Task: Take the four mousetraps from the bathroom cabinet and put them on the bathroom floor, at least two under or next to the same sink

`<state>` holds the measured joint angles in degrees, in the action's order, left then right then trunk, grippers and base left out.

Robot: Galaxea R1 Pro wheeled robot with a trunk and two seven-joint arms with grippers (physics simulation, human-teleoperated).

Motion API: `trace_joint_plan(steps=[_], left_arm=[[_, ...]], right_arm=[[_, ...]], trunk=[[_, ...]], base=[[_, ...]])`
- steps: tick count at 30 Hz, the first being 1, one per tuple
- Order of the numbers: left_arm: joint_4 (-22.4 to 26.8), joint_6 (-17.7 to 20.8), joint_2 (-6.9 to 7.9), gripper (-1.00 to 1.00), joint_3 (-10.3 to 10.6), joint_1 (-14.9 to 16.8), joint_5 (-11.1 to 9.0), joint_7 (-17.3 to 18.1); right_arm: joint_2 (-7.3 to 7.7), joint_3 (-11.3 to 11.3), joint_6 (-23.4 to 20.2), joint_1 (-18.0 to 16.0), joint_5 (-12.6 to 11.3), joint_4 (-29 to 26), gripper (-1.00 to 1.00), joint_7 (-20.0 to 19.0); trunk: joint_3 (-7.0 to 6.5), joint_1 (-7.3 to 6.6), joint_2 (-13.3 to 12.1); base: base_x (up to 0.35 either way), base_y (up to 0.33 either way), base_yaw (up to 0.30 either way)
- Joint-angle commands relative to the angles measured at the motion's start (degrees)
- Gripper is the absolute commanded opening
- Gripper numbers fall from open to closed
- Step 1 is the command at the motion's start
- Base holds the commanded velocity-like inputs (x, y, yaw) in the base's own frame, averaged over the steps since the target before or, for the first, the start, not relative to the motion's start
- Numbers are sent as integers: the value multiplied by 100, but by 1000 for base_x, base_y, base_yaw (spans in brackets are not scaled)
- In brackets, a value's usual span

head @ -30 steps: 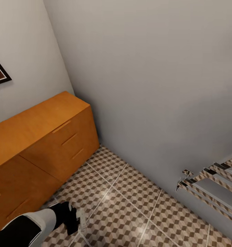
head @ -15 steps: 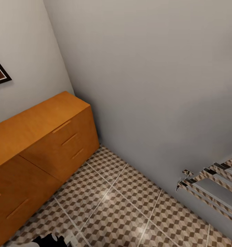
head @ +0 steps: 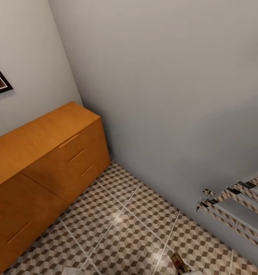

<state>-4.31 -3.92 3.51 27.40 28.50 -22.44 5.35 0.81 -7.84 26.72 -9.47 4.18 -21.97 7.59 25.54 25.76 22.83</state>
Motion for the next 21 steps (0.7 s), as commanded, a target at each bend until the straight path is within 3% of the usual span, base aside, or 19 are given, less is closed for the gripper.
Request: trace_joint_plan(steps=[1,2,3,4,7,12,21], left_arm=[[-26,-509,5,-100,47,3,-339,-125],[-29,-1043,9,-100,47,-2,-453,-259],[-35,-1988,14,-100,47,-10,-553,-522],[-38,-2553,12,-100,47,-23,-590,-716],[-42,-3295,10,-100,47,-56,-635,-1035],[-43,-3795,3,-100,47,-118,-661,-1187],[-35,-3876,-28,-100,47,-134,-665,-1213]], right_arm=[[14,-28,-407,-3,39,-287,-100,68],[16,-27,-673,-3,36,-484,-100,67],[16,-26,-972,-3,33,-748,-100,67],[12,-25,-1091,-3,32,-881,-100,67],[3,-20,-1237,-3,31,-1049,-100,70],[-1,-21,-1300,-3,24,-1119,-100,75],[-17,-31,-974,-3,1,-999,-100,76]], trunk=[[8,3,9],[8,3,9],[8,3,9],[8,3,9],[8,3,9],[8,3,9],[8,3,9]], base=[[0,0,0],[0,0,0],[0,0,0],[0,0,0],[0,0,0],[0,0,0],[0,0,0]])
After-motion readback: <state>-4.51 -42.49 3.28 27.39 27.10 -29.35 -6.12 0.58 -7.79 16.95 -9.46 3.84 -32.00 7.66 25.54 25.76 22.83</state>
